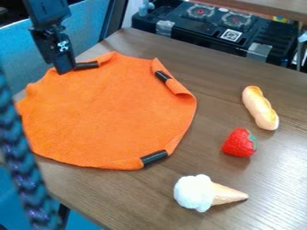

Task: Fold the cloth from bottom left to top right

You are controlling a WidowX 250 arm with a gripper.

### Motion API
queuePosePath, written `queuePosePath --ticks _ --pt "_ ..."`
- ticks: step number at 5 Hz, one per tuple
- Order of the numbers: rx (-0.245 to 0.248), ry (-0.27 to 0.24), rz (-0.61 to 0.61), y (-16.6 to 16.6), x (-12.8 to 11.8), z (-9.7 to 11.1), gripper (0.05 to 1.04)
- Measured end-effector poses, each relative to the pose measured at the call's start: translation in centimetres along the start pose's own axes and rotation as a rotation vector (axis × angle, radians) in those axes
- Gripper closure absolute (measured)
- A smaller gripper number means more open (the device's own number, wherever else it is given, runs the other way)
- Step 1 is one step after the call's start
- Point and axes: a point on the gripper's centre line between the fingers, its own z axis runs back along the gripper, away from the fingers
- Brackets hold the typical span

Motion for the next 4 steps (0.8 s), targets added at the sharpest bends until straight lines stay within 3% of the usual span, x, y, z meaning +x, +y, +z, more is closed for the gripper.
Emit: queuePosePath --ticks 1,2,3,4 --pt "-0.022 0.015 0.015 0.0 -0.2 -0.8 0.085" --pt "-0.048 0.001 0.174 0.0 -0.5 -1.0 0.085" --pt "-0.117 -0.038 0.387 0.6 -1.3 -1.0 0.085" --pt "-0.153 -0.121 0.592 1.5 -2.5 -1.5 0.085"
